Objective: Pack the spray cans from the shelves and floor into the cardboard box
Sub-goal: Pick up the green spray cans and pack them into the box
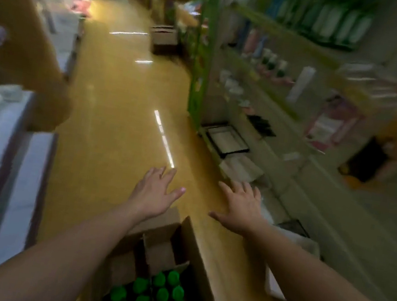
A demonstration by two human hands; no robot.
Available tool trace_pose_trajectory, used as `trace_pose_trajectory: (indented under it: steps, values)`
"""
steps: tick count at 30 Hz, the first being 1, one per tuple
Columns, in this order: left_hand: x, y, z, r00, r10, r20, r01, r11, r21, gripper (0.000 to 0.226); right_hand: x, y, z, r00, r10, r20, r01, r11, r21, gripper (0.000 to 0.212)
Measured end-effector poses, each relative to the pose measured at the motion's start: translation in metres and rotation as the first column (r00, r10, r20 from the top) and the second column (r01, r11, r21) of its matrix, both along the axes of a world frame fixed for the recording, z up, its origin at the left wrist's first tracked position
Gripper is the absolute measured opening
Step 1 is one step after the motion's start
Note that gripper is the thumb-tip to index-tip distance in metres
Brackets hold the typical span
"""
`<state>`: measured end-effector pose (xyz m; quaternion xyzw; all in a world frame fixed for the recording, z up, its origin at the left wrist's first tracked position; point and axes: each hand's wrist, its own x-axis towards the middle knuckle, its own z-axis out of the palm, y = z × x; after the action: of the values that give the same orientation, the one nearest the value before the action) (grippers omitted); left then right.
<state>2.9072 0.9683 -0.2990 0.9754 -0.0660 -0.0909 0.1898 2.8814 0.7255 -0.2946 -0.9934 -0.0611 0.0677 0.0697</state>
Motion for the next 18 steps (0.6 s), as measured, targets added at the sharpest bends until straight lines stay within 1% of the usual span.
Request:
trace_pose_trajectory:
  steps: [3, 5, 7, 10, 12, 14, 18]
  values:
    - [0.004, -0.041, 0.015, 0.974, -0.223, 0.044, 0.223, 0.975, 0.018, 0.079, -0.046, -0.041, 0.01, 0.98, -0.198, 0.019, 0.198, 0.98, 0.024, 0.088]
    - [-0.005, -0.078, 0.024, 0.926, -0.368, 0.077, 0.368, 0.93, 0.018, 0.08, -0.091, -0.067, 0.014, 0.937, -0.348, 0.017, 0.347, 0.937, 0.042, 0.087]
    - [-0.027, -0.121, 0.031, 0.867, -0.486, 0.105, 0.488, 0.873, 0.011, 0.08, -0.148, -0.089, 0.019, 0.88, -0.475, 0.016, 0.474, 0.88, 0.038, 0.087]
    - [-0.079, -0.196, 0.041, 0.767, -0.63, 0.12, 0.636, 0.772, -0.01, 0.081, -0.241, -0.126, 0.029, 0.755, -0.655, 0.033, 0.654, 0.756, 0.016, 0.089]
    - [-0.127, -0.245, 0.049, 0.671, -0.733, 0.112, 0.739, 0.674, -0.008, 0.08, -0.307, -0.15, 0.04, 0.653, -0.756, 0.043, 0.756, 0.655, 0.023, 0.088]
    - [-0.182, -0.29, 0.054, 0.554, -0.824, 0.119, 0.83, 0.558, -0.001, 0.08, -0.378, -0.171, 0.05, 0.548, -0.834, 0.066, 0.834, 0.55, 0.028, 0.089]
    - [-0.303, -0.369, 0.063, 0.335, -0.933, 0.133, 0.941, 0.338, -0.003, 0.079, -0.527, -0.203, 0.064, 0.343, -0.935, 0.094, 0.938, 0.346, 0.023, 0.089]
